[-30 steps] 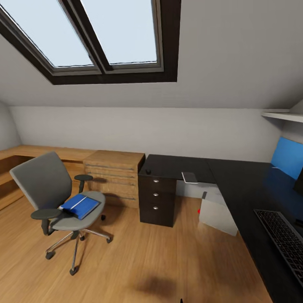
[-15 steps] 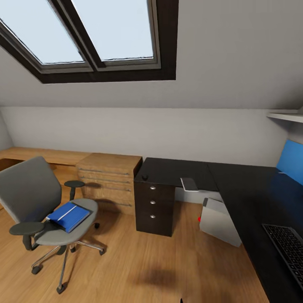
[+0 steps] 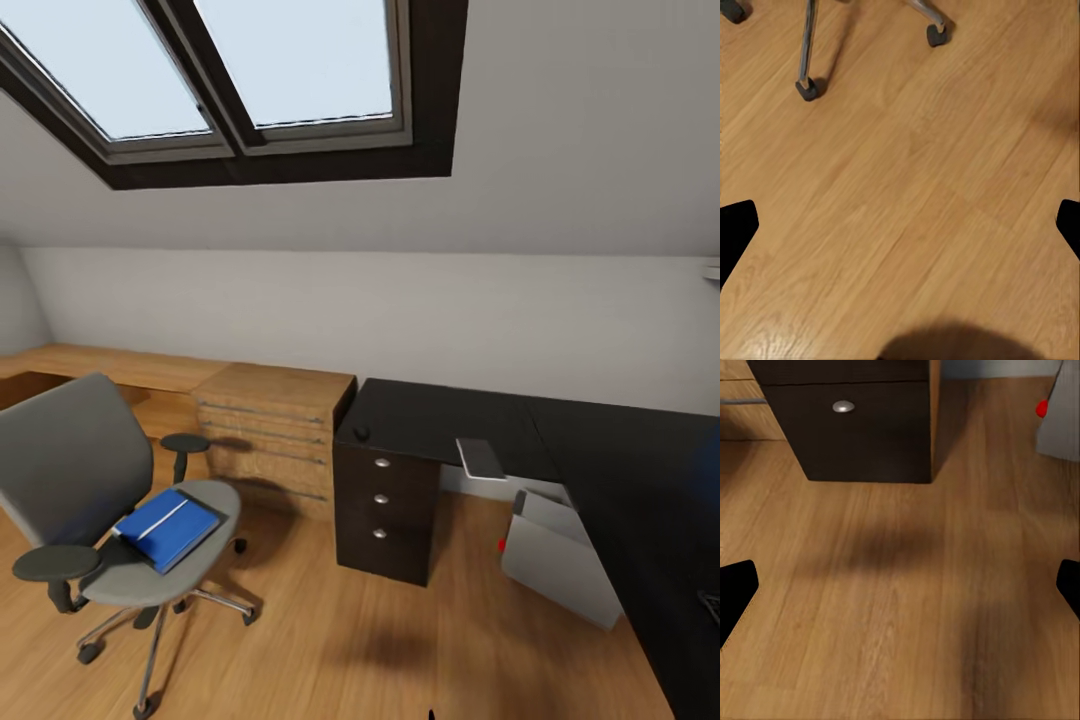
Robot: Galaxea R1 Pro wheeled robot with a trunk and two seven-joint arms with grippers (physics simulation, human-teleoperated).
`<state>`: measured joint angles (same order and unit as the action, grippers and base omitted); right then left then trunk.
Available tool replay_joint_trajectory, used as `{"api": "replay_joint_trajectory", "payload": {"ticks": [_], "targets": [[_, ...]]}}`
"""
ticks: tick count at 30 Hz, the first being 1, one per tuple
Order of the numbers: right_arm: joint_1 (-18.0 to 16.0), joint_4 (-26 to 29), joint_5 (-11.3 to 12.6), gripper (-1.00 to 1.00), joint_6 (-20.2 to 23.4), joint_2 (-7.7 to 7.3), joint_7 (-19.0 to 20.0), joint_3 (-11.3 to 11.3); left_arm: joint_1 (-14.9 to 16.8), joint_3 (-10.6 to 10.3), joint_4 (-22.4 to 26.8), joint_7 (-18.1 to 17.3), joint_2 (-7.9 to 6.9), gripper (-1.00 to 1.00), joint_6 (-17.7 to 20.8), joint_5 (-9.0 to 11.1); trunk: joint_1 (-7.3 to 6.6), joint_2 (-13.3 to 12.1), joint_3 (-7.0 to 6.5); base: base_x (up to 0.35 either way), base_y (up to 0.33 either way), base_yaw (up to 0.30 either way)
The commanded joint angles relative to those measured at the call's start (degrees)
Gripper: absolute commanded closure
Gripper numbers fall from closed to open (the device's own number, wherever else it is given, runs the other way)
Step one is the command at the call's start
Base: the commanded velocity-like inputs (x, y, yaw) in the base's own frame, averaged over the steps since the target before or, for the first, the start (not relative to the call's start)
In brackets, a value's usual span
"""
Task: In the bedroom, organize the workspace by keeping the computer under the desk, ensuring the monitor is on the desk, placing the keyboard on the desk next to the monitor, placing the mouse on the desk next to the keyboard, moving the folder from the swivel chair onto the desk next to the mouse, stacking the notebook on top of the folder with the pen on top of the notebook, and positioning the swivel chair next to the desk.
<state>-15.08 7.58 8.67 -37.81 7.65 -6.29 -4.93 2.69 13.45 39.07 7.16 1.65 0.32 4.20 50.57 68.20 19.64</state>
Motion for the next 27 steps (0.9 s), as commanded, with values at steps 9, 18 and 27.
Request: {"api": "replay_joint_trajectory", "payload": {"ticks": [9, 18, 27], "targets": [[-0.04, -0.02, 0.47, -1.0, -0.18, -0.01, -0.29, -0.51, 0.03, 0.08, 0.04, 0.04, 0.08, -1.0, 0.03, 0.46, 0.04, 0.04, 0.57, 0.328, -0.04, 0.201], [-0.04, -0.14, 0.41, -1.0, -2.61, 0.07, -0.3, -0.51, 0.03, 0.08, 0.04, 0.04, 0.04, -1.0, 0.03, 0.46, 0.04, 0.04, 0.62, 0.289, -0.164, 0.268], [-0.04, -0.03, 0.5, -1.0, -3.75, -0.03, -0.51, -0.39, 0.03, 0.05, 0.06, -0.02, 0.22, -1.0, -0.3, 0.41, 0.04, 0.04, 0.63, 0.056, -0.042, 0.184]]}}
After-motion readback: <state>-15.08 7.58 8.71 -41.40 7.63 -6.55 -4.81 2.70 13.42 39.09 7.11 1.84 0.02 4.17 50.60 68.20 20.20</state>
